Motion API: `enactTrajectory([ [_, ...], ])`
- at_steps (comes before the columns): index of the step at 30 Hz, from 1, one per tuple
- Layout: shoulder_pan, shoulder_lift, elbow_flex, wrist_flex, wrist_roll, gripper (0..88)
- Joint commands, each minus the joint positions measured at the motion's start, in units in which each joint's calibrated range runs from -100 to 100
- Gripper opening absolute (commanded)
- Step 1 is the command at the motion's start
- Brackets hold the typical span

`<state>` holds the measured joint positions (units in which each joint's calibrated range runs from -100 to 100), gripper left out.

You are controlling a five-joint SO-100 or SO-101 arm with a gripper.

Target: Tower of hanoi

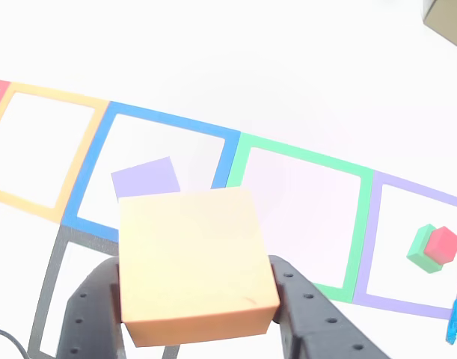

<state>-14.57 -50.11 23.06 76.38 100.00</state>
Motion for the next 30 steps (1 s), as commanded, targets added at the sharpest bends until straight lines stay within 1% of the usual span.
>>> enactTrajectory([
  [1,-0.67,-5.81,6.85,-3.83,0.0,11.7],
  [4,-1.54,-7.83,12.66,-6.83,0.0,11.7],
  [6,-2.11,-8.47,18.03,-11.36,0.0,12.1],
  [10,-3.65,-7.18,28.66,-24.64,0.0,14.4],
  [17,-5.37,1.86,42.12,-50.39,0.0,13.7],
  [22,-6.24,8.89,47.66,-63.34,0.0,13.7],
  [30,-8.63,20.19,49.3,-77.19,0.0,14.1],
])
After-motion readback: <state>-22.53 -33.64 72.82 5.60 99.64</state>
